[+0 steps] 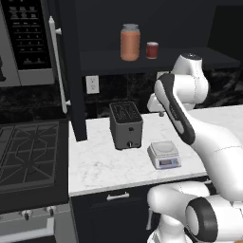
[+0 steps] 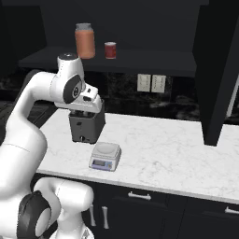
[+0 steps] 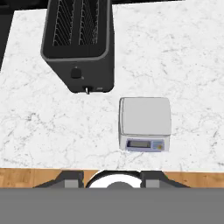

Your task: Pick the honey bottle and place it on the digital scale for weighing, and close the cabinet.

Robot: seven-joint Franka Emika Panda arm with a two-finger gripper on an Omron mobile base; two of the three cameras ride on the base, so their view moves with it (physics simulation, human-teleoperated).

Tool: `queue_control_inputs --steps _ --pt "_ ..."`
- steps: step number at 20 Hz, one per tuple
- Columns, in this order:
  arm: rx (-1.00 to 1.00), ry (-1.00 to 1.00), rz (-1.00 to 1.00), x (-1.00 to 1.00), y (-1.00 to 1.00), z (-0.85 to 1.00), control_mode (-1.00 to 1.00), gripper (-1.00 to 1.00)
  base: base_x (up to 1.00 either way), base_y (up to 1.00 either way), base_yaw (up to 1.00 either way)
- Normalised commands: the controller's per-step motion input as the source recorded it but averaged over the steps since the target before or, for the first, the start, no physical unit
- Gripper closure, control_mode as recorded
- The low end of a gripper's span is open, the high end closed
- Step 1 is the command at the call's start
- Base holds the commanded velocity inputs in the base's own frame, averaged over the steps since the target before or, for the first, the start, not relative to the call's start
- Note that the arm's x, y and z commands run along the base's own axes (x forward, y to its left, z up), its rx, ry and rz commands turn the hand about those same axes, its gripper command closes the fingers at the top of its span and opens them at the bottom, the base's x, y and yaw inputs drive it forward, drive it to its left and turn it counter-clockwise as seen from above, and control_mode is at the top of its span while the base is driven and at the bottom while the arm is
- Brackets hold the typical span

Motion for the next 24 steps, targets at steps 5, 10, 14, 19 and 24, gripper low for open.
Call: queue_control_inputs --steps 5,10,14,19,24 --pt "0.00 -0.05 0.00 -0.42 0.00 0.00 -1.00 -1.00 0.00 0.00 0.00" --pt "0.00 -0.20 0.00 -0.61 0.00 0.19 -1.00 -1.00 0.00 0.00 0.00" --pt "0.00 -0.17 0.00 -0.24 0.00 0.68 -1.00 -1.00 0.00 0.00 0.00" --pt "0.00 -0.31 0.04 -0.22 0.11 0.77 -1.00 -1.00 0.00 0.00 0.00" --pt "-0.01 -0.38 0.00 -0.21 0.02 0.92 -1.00 -1.00 0.00 0.00 0.00"
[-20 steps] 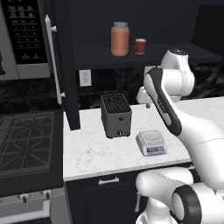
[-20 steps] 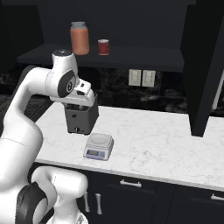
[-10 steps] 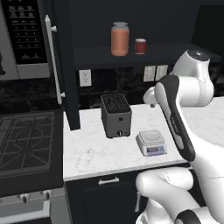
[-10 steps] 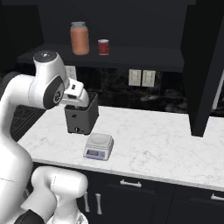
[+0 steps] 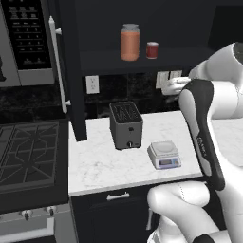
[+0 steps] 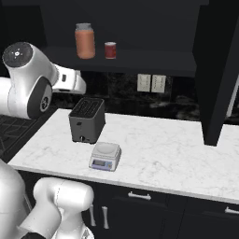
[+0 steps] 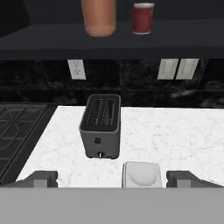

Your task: Pick the honey bottle and place it on the digital scale for weighing, and close the cabinet.

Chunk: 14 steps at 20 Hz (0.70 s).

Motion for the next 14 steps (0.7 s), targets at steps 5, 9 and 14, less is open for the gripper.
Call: queue_control_inputs --steps 5,9,14 --pt "-0.02 -0.26 0.00 -0.02 0.09 0.81 -1.00 -1.00 0.00 0.00 0.00" --pt "-0.01 -0.37 0.00 0.00 0.13 0.68 -1.00 -1.00 0.00 0.00 0.00" --pt "0.00 -0.31 -0.01 0.13 0.20 0.33 -1.00 -1.00 0.00 0.00 0.00"
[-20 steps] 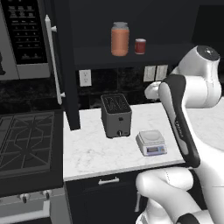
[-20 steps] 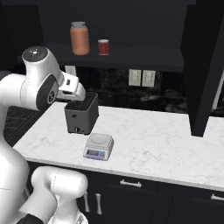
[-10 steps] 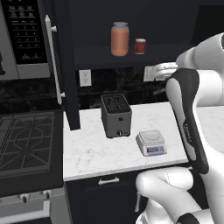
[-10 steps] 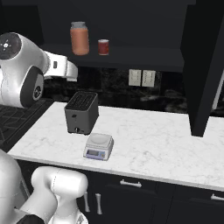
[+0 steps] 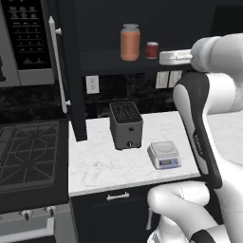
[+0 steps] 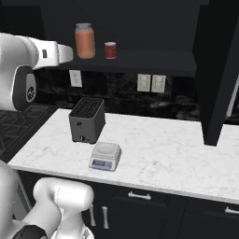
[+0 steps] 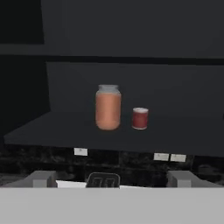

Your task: Pick the honey bottle and place it on the digital scale for weighing, and close the cabinet.

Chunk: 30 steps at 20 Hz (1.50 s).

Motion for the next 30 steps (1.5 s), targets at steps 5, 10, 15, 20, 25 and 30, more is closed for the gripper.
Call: queue_control_inputs --steps 5,10,15,20,25,30 --pt "0.00 -0.23 0.00 0.48 0.08 0.07 -1.00 -1.00 0.00 0.00 0.00" --pt "0.00 -0.17 -0.01 0.35 0.01 0.23 -1.00 -1.00 0.00 0.00 0.00" --pt "0.00 -0.14 -0.01 0.31 0.00 0.43 -1.00 -1.00 0.00 0.00 0.00" --pt "-0.01 0.02 0.00 0.26 0.04 0.18 -1.00 -1.00 0.00 0.00 0.00" --pt "0.00 0.38 0.01 0.28 0.00 0.06 -1.00 -1.00 0.00 0.00 0.00" --pt "0.00 0.17 0.01 0.23 0.00 -0.03 -1.00 -1.00 0.00 0.00 0.00"
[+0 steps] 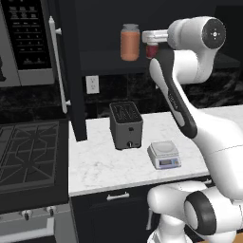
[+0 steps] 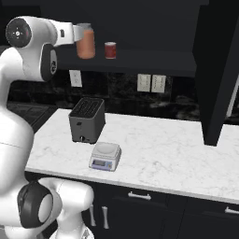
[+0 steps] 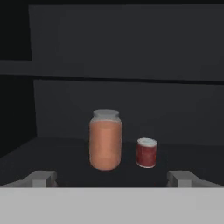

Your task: Pick the honey bottle and place it on the digital scale for weighing, and close the cabinet.

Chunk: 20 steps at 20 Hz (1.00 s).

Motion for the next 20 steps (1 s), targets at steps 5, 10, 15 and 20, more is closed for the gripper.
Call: queue_control_inputs --steps 5,10,15,20 --pt "0.00 0.00 0.00 0.22 0.00 -0.13 -1.00 -1.00 0.00 0.00 0.00" --pt "0.00 0.00 0.00 0.32 0.02 -0.01 -1.00 -1.00 0.00 0.00 0.00" --pt "0.00 0.00 0.00 0.34 0.04 0.00 -1.00 -1.00 0.00 0.00 0.00" --pt "0.00 0.00 0.00 0.51 0.07 0.00 -1.00 -1.00 0.00 0.00 0.00"
